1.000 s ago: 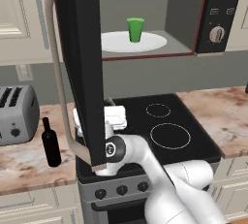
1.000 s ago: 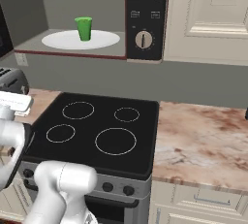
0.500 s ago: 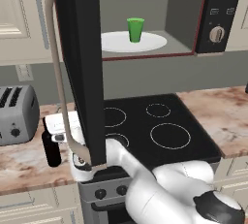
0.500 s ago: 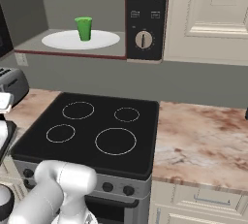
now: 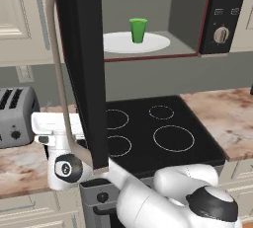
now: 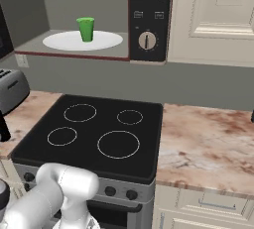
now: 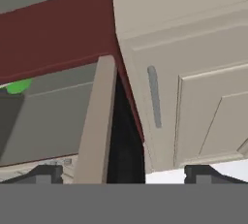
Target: Place the microwavable item in the microwave. Then, close the microwave door and press the start button.
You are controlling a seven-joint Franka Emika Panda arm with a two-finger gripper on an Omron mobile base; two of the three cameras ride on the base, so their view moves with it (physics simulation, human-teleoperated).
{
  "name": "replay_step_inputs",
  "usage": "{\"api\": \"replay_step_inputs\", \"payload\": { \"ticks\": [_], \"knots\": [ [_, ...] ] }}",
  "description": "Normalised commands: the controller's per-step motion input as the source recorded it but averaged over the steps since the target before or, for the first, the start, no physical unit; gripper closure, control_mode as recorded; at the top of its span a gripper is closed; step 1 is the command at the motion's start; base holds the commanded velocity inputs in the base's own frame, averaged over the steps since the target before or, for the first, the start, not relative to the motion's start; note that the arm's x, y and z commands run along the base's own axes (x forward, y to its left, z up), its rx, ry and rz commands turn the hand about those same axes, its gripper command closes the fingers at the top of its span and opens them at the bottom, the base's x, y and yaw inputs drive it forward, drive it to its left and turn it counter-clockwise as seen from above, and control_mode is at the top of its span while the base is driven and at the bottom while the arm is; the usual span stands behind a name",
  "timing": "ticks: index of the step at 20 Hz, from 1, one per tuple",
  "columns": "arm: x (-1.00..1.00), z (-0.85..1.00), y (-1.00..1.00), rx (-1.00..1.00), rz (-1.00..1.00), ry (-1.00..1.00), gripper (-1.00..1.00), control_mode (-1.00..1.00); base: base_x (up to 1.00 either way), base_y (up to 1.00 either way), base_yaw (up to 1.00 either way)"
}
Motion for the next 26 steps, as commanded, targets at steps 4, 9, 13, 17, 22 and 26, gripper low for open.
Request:
{"api": "replay_step_inputs", "payload": {
  "ticks": [4, 9, 13, 17, 22, 26],
  "knots": [
    [-0.38, 0.44, -0.27, 0.40, 0.00, -0.09, -1.00, -1.00, 0.00, 0.00, 0.00],
    [-0.13, 0.55, -0.30, 0.41, 0.00, -0.03, -1.00, -1.00, 0.00, 0.00, 0.00],
    [-0.01, 0.42, -0.58, 0.44, 0.06, -0.02, -1.00, -1.00, 0.00, 0.00, 0.00],
    [0.00, 0.18, -0.88, 0.48, 0.12, -0.01, -1.00, -1.00, 0.00, 0.00, 0.00],
    [0.00, 0.03, -0.99, 0.52, 0.16, -0.01, -1.00, -1.00, 0.00, 0.00, 0.00],
    [0.00, 0.00, -1.00, 0.53, 0.17, 0.00, -1.00, -1.00, 0.00, 0.00, 0.00]
  ]
}}
